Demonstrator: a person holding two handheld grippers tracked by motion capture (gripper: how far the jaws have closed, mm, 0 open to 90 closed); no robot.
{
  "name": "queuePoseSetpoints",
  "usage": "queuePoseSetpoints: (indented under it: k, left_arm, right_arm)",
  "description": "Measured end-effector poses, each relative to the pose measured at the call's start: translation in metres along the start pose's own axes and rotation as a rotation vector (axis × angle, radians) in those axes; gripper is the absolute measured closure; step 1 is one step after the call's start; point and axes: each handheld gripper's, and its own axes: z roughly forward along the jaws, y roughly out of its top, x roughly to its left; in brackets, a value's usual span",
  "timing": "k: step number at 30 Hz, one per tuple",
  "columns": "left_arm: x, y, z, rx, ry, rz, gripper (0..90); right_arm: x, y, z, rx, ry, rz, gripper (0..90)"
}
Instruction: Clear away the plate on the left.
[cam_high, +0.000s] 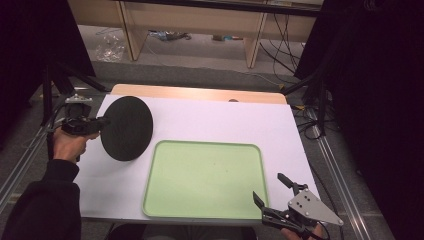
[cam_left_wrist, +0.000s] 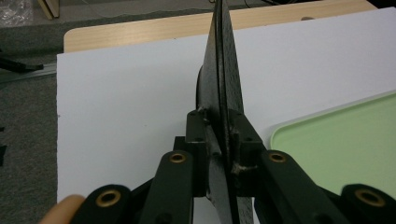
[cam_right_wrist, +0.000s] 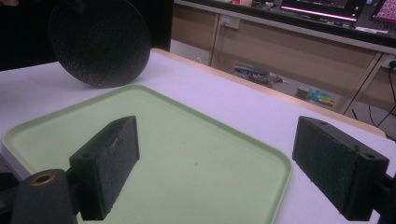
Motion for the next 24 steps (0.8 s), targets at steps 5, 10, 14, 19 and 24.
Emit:
queuePoseSetpoints:
  k: [5, 10, 14, 19, 24]
  left_arm:
    - [-0.006, -0.002, 0.005, 0.036, 0.016, 0.06, 77.7]
    - [-0.003, -0.007, 0.01, 0.057, 0.044, 0.059, 73.9]
    - [0.001, -0.011, 0.011, 0.045, 0.025, 0.054, 75.0]
    - [-0.007, -0.008, 0.01, 0.046, -0.017, 0.104, 77.5]
    - [-0.016, -0.005, 0.015, 0.024, -0.01, 0.129, 82.2]
  right_arm:
    - [0.0, 0.0, 0.0, 0.006, 0.002, -0.004, 15.4]
    - [0.002, 0.0, 0.0, 0.021, 0.013, 0.011, 15.4]
    - [0.001, 0.0, 0.001, 0.003, 0.003, -0.01, 15.4]
    - [0.001, 0.0, 0.001, 0.011, 0.011, -0.01, 15.4]
    - [0.001, 0.0, 0.001, 0.003, 0.009, -0.008, 15.4]
